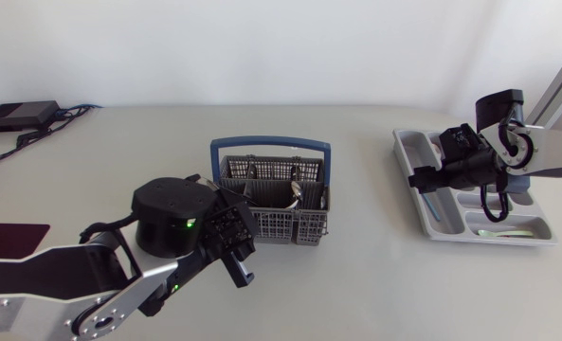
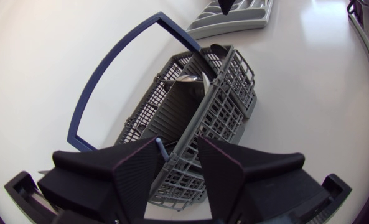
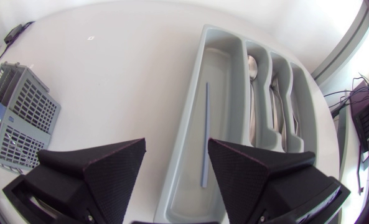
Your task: Sort the cutlery from the basket into the organizer compartments.
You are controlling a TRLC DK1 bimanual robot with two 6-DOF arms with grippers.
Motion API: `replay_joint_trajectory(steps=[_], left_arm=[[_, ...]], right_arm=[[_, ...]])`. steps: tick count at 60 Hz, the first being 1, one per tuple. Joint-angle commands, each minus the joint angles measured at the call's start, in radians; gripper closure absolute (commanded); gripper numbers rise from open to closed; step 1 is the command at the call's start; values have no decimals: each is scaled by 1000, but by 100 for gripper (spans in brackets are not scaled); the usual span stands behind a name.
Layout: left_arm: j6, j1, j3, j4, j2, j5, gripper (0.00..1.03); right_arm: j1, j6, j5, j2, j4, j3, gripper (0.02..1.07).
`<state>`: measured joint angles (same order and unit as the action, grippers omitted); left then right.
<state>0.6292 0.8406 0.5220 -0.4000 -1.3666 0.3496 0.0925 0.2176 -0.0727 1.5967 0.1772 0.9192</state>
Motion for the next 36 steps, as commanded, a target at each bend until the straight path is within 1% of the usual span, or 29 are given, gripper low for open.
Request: replay_joint_trajectory(steps=[1,3,11,13,16,26,31,36], left_arm=[[15,-9,35,-23,-29,8,67],[15,-11,38,-25,-31,8,67],[13,-21,52,-36,-40,8,79],[12,-23,52,-39,-40,8,79],[10,-23,53,-45,-43,8,83],[6,-28,53,-49,-45,8,91],[4,-35,50,-60,-42,8,100],[3,-41,47,-76,-35,6,100]], right_arm=[[-7,17,14,-15,-10,-33,34],[-7,17,14,-15,-13,-36,34],[-5,23,13,-18,-21,-43,34],[-7,23,13,-20,-21,-45,34],[-7,23,13,-21,-21,-46,34],[-7,26,13,-26,-28,-56,34],[-7,32,13,-30,-33,-62,34],[-7,34,13,-30,-36,-65,34]])
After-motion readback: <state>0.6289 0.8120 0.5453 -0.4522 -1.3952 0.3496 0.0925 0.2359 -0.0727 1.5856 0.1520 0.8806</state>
